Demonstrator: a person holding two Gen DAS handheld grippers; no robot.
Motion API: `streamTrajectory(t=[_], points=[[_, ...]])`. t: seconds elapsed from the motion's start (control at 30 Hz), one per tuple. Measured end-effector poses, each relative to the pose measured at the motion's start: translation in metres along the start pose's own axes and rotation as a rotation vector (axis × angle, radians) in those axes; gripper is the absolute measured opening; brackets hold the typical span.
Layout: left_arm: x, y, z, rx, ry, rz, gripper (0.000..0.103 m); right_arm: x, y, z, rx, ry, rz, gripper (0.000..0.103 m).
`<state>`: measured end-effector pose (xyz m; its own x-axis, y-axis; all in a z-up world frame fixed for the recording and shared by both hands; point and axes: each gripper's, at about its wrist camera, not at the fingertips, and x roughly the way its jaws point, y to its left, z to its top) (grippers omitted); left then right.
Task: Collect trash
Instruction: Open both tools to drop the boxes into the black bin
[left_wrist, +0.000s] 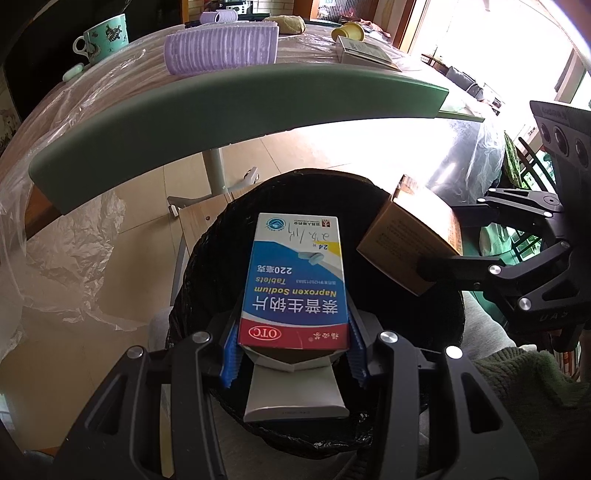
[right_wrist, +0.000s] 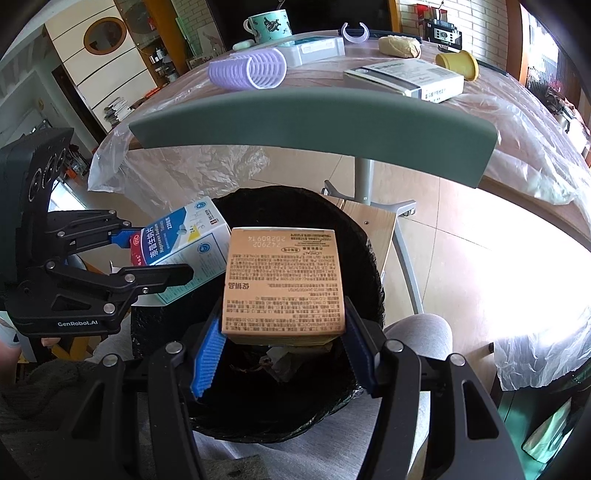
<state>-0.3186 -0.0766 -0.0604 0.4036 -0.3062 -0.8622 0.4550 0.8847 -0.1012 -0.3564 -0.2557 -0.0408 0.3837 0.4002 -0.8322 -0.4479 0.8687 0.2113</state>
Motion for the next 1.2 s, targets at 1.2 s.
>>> streamTrajectory(t=[1.2], points=[[0.0086,0.0044,-0.0032,0.005,0.015,0.034,0.047,0.0102,-0.0003,-0.0056,-0.004,0.016,-0.025,0.058]])
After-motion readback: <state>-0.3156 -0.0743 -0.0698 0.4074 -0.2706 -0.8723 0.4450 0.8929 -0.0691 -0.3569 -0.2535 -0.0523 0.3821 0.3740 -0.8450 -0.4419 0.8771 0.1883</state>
